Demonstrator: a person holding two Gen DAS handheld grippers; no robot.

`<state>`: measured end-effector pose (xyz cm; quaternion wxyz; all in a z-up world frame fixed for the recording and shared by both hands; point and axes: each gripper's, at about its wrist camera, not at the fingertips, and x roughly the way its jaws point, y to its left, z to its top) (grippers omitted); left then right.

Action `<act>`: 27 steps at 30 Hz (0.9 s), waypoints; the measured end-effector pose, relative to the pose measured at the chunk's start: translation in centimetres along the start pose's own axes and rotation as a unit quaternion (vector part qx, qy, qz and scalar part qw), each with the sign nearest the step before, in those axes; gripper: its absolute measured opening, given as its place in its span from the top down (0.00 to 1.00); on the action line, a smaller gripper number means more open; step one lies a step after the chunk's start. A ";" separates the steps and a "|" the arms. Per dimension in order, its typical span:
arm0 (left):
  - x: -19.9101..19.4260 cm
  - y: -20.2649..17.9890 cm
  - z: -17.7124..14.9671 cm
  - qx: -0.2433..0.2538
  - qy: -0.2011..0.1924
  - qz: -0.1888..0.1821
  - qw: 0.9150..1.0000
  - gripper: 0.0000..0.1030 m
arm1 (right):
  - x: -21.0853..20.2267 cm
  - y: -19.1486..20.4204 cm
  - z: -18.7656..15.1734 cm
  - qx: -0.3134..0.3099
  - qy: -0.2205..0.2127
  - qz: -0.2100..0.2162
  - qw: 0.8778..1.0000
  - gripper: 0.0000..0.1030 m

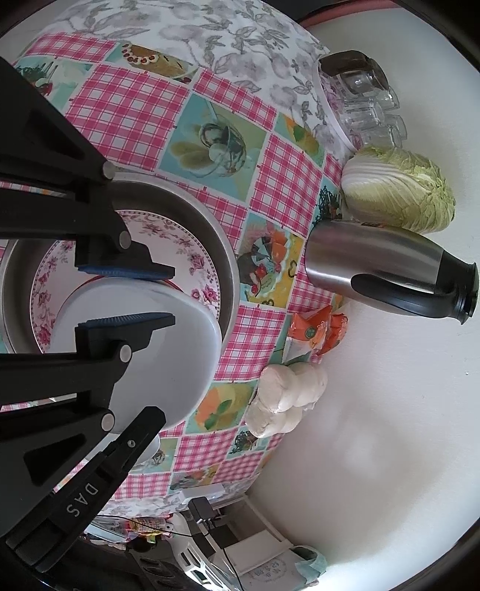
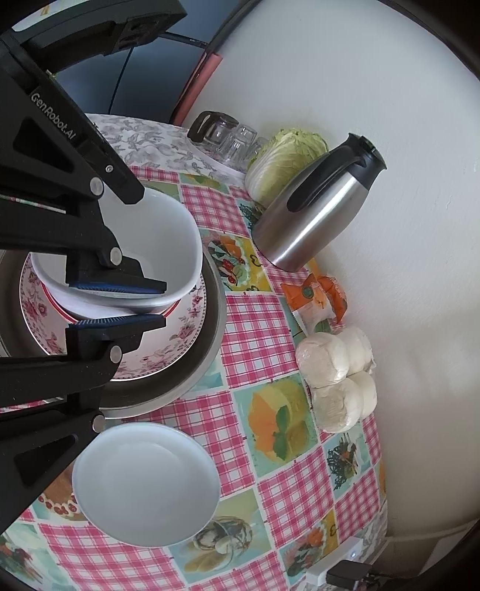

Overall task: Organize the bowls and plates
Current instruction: 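Lower the square bowl into the red-rimmed bowl and open both tools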

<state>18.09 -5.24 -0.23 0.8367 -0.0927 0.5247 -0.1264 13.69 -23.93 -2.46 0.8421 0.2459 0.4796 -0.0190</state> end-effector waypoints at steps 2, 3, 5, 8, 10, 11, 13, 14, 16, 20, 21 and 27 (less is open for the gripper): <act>0.0 0.0 0.0 0.001 -0.001 0.002 1.000 0.84 | 0.1 0.1 0.0 0.000 -0.001 0.002 1.000 0.86; 0.0 0.0 0.0 0.000 -0.001 0.002 1.000 0.84 | 0.1 0.1 0.0 0.000 -0.001 0.003 1.000 0.86; 0.0 0.1 0.1 -0.001 -0.001 0.001 1.000 0.84 | 0.1 0.1 0.0 0.000 -0.002 0.004 1.000 0.86; -0.1 0.3 0.1 -0.001 -0.002 0.003 1.000 0.84 | 0.3 0.2 0.1 -0.001 -0.002 0.007 1.000 0.86; -0.1 0.3 0.1 -0.001 -0.002 0.004 1.000 0.84 | 0.3 0.2 0.1 -0.002 -0.002 0.007 1.000 0.86; -0.1 0.3 0.1 -0.002 -0.002 0.005 1.000 0.84 | 0.3 0.3 0.1 -0.003 -0.002 0.007 1.000 0.86; -0.2 0.4 0.1 -0.002 -0.002 0.005 1.000 0.84 | 0.4 0.4 0.0 -0.005 -0.001 0.006 1.000 0.86; -0.2 0.4 0.2 -0.002 -0.002 0.005 1.000 0.84 | 0.4 0.4 0.0 -0.006 0.000 0.006 1.000 0.86; -0.2 0.4 0.2 0.000 -0.003 0.005 1.000 0.84 | 0.5 0.3 0.0 -0.005 0.000 0.007 1.000 0.86; -0.3 0.5 0.2 -0.002 -0.003 0.000 1.000 0.83 | 0.5 -0.2 0.1 0.006 0.012 0.008 1.000 0.86; -0.4 0.5 0.3 -0.003 -0.003 0.000 1.000 0.83 | 0.4 -0.2 0.1 0.005 0.011 0.010 1.000 0.86; -1.0 0.5 0.4 -0.004 -0.010 0.006 1.000 0.81 | -0.2 0.1 0.3 -0.005 0.009 -0.007 1.000 0.81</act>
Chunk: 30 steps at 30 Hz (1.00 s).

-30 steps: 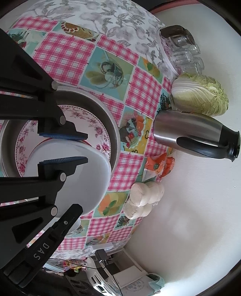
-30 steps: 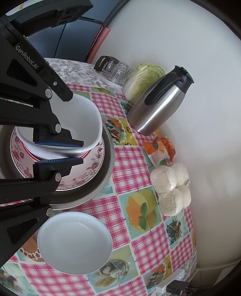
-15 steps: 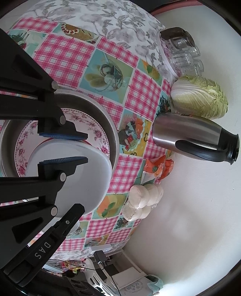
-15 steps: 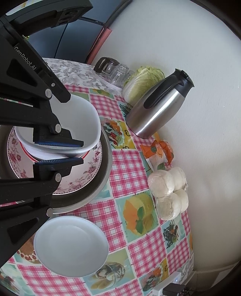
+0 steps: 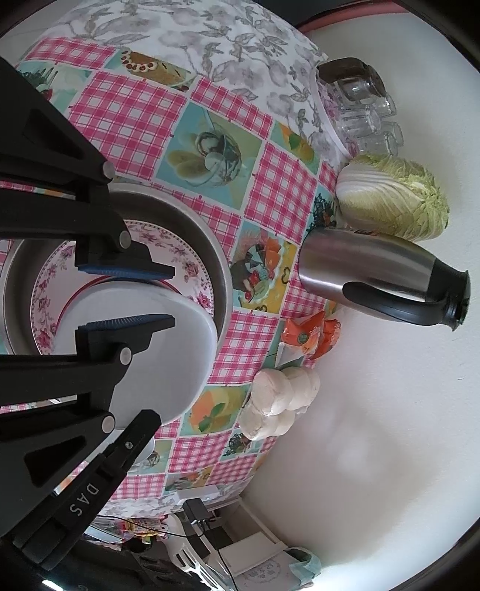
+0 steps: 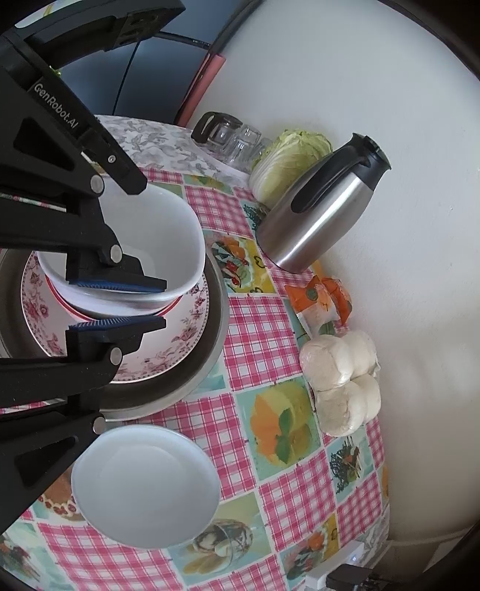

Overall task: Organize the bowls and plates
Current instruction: 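Lower the square bowl into the red-rimmed bowl and open both tools, then move both tools toward the white bowl with red character print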

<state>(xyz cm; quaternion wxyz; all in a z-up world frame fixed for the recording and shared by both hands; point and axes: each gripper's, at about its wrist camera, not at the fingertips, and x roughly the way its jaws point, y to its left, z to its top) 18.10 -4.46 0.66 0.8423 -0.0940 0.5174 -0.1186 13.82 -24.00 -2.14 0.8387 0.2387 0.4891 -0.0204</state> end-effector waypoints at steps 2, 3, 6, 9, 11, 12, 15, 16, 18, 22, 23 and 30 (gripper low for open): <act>-0.3 0.0 0.1 0.000 -0.004 0.003 1.000 0.79 | -0.5 0.1 0.1 -0.003 -0.007 -0.010 1.000 0.76; -0.5 0.1 0.2 -0.001 -0.006 0.005 1.000 0.76 | -0.8 0.1 0.2 -0.004 -0.010 -0.013 1.000 0.75; -1.0 0.2 0.3 -0.004 -0.014 0.014 1.000 0.61 | -1.4 0.3 0.4 -0.012 -0.020 -0.030 0.999 0.69; -1.3 0.4 0.5 -0.007 -0.018 0.021 1.000 0.52 | -1.7 0.5 0.4 -0.021 -0.029 -0.046 0.998 0.44; -1.5 0.7 0.5 -0.014 -0.022 0.028 0.999 0.41 | -1.8 0.6 0.4 -0.024 -0.033 -0.051 0.998 0.36; -1.5 0.8 0.6 -0.016 -0.022 0.032 0.999 0.39 | -1.8 0.6 0.4 -0.026 -0.034 -0.052 0.998 0.32; -1.5 1.2 0.7 -0.021 -0.022 0.051 0.998 0.35 | -1.7 0.7 0.3 -0.035 -0.035 -0.058 0.997 0.25; -1.4 1.3 0.7 -0.020 -0.021 0.056 0.998 0.34 | -1.7 0.7 0.3 -0.038 -0.035 -0.060 0.997 0.25; -1.2 1.5 0.7 -0.020 -0.018 0.070 0.997 0.32 | -1.7 0.8 0.2 -0.044 -0.036 -0.065 0.996 0.20; -1.0 1.7 0.7 -0.020 -0.017 0.086 0.996 0.22 | -1.6 0.9 0.1 -0.053 -0.039 -0.069 0.995 0.11; -1.0 1.8 0.7 -0.020 -0.018 0.088 0.996 0.22 | -1.6 0.9 0.1 -0.055 -0.040 -0.071 0.995 0.09; -0.8 1.9 0.5 -0.017 -0.020 0.109 0.994 0.13 | -1.7 1.0 -0.2 -0.064 -0.040 -0.080 0.994 0.01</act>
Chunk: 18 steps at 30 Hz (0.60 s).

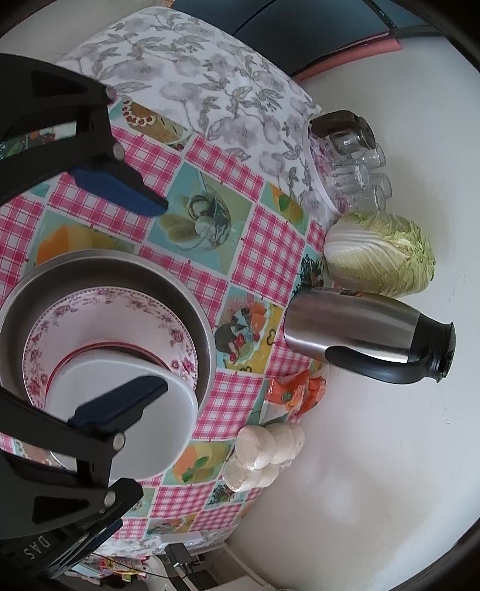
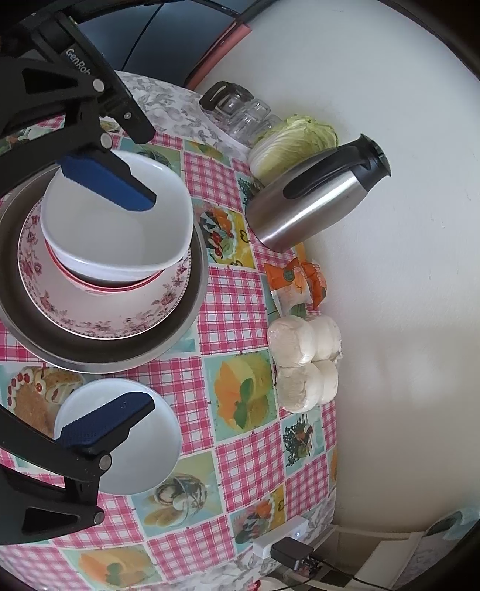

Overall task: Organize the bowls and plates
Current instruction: 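Move both tools toward the white bowl with red character print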

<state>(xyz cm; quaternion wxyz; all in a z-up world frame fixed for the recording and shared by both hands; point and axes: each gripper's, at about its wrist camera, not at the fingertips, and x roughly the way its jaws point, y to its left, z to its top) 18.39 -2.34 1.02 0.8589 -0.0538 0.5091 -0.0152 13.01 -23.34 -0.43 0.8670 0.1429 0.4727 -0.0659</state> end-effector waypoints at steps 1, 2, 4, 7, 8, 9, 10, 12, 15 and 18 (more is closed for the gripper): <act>0.0 0.0 0.0 0.000 -0.001 0.003 1.000 0.13 | -0.1 0.0 -0.1 -0.001 -0.001 -0.001 1.000 0.00; -0.1 0.1 -0.1 -0.001 -0.002 0.008 1.000 0.13 | -0.1 0.0 -0.2 -0.002 -0.002 -0.001 1.000 0.00; -0.2 0.2 -0.1 -0.004 -0.006 0.012 1.000 0.12 | -0.4 0.0 -0.4 -0.002 -0.005 0.003 1.000 0.00; -0.5 0.4 -0.2 -0.010 -0.010 0.013 1.000 0.06 | -0.8 -0.1 -0.8 -0.004 -0.008 0.008 1.000 0.00; -0.6 0.4 -0.3 -0.010 -0.013 0.013 1.000 0.05 | -1.0 0.0 -0.9 -0.007 -0.011 0.006 1.000 0.00; -0.8 0.4 -0.3 -0.010 -0.016 0.012 1.000 0.05 | -1.1 0.0 -1.0 -0.010 -0.012 0.005 1.000 0.00; -0.9 0.3 -0.3 -0.010 -0.018 0.012 1.000 0.05 | -1.3 0.0 -1.0 -0.013 -0.014 0.005 1.000 0.00; -1.2 0.2 -0.4 -0.009 -0.022 0.013 1.000 0.05 | -1.7 -0.1 -1.2 -0.016 -0.019 0.005 1.000 0.00; -1.4 0.1 -0.6 -0.008 -0.021 0.010 1.000 0.05 | -2.4 -0.2 -1.3 -0.023 -0.030 0.005 0.999 0.00; -1.7 0.1 -0.8 -0.010 -0.023 0.009 1.000 0.05 | -3.1 -0.4 -1.4 -0.027 -0.041 0.003 0.999 0.00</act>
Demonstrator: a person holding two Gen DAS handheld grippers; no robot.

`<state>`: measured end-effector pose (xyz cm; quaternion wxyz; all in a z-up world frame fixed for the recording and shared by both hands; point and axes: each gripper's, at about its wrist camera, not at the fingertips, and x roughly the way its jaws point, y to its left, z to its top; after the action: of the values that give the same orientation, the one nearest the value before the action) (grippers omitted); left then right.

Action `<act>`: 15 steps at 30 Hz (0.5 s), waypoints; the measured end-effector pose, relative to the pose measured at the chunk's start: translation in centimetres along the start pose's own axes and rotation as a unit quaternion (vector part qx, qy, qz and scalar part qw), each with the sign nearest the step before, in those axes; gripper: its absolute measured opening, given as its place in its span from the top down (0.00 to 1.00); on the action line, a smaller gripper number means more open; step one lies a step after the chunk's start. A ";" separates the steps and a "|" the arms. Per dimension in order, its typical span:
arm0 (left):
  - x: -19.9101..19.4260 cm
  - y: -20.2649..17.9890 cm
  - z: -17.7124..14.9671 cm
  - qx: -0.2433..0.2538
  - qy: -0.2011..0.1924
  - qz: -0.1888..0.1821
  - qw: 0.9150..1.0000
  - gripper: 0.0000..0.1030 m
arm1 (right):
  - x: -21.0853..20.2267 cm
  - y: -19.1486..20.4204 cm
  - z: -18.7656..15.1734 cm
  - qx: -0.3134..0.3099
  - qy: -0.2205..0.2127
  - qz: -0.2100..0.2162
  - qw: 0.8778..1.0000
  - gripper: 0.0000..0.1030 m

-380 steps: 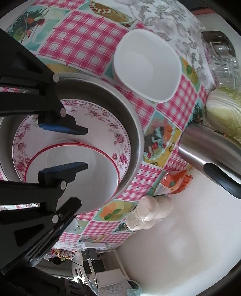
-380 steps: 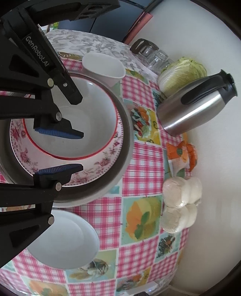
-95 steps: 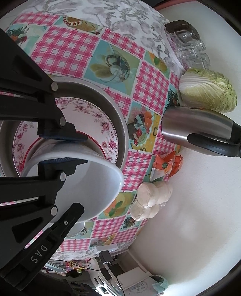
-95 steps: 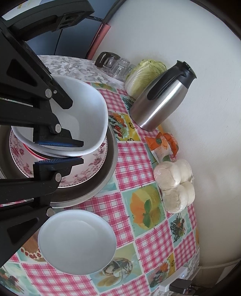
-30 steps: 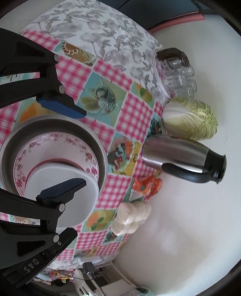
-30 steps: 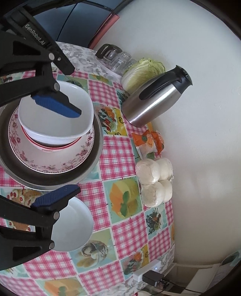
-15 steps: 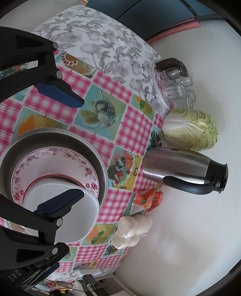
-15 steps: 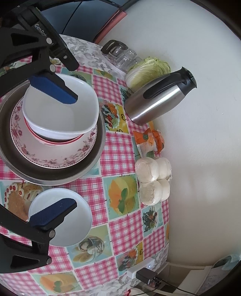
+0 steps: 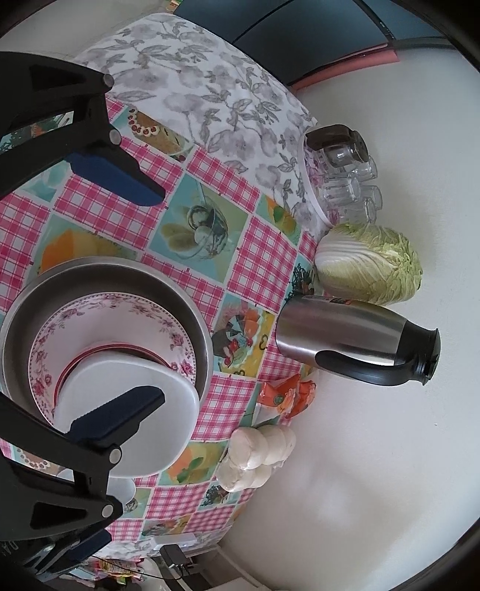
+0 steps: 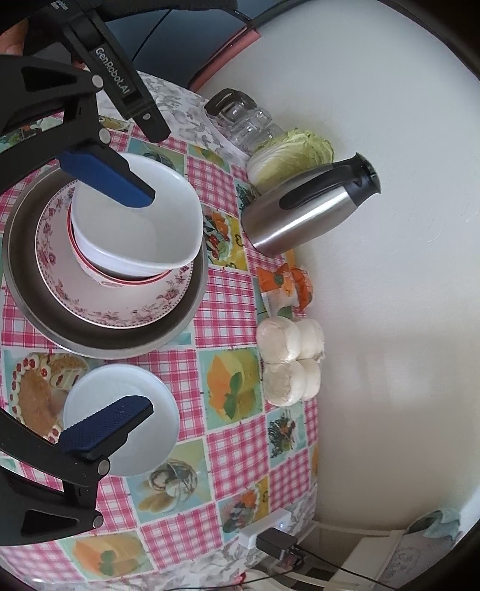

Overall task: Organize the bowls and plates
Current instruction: 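Move both tools toward the white bowl with red character print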

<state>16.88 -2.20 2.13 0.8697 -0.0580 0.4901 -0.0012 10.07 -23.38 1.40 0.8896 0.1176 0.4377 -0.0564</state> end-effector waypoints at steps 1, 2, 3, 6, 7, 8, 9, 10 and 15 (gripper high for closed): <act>-0.2 0.0 0.0 -0.001 -0.003 0.000 1.000 0.05 | -0.3 -0.1 0.0 -0.001 -0.003 -0.001 1.000 0.00; -0.4 0.0 0.0 -0.001 -0.006 0.001 1.000 0.05 | -0.6 -0.2 0.0 -0.002 -0.006 -0.001 1.000 0.00; -0.7 0.0 0.0 -0.002 -0.011 0.001 1.000 0.05 | -1.0 -0.4 0.0 -0.003 -0.011 -0.001 1.000 0.00; -1.4 -0.2 0.0 -0.005 -0.025 -0.001 1.000 0.05 | -2.1 -1.4 0.2 0.007 -0.024 0.001 1.000 0.00; -1.6 -0.3 0.1 -0.006 -0.030 -0.002 1.000 0.05 | -2.5 -1.8 0.3 0.013 -0.030 0.001 0.999 0.00; -1.8 -0.4 0.1 -0.007 -0.035 -0.003 0.999 0.05 | -3.2 -2.5 0.5 0.020 -0.038 -0.001 0.999 0.00; -1.9 -0.4 0.1 -0.007 -0.037 -0.003 0.999 0.05 | -3.5 -2.8 0.6 0.024 -0.042 -0.004 0.999 0.00; -2.1 -0.5 0.1 -0.008 -0.041 -0.003 0.999 0.05 | -4.2 -3.5 0.7 0.029 -0.048 -0.007 0.998 0.00; -3.0 -1.4 0.1 -0.013 -0.055 -0.013 0.998 0.05 | -6.1 -6.4 1.3 0.041 -0.058 -0.033 0.997 0.00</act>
<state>15.49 -3.39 4.88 0.8947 -0.0758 0.4402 -0.0033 6.03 -29.86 5.96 0.9057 0.1357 0.3862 -0.1099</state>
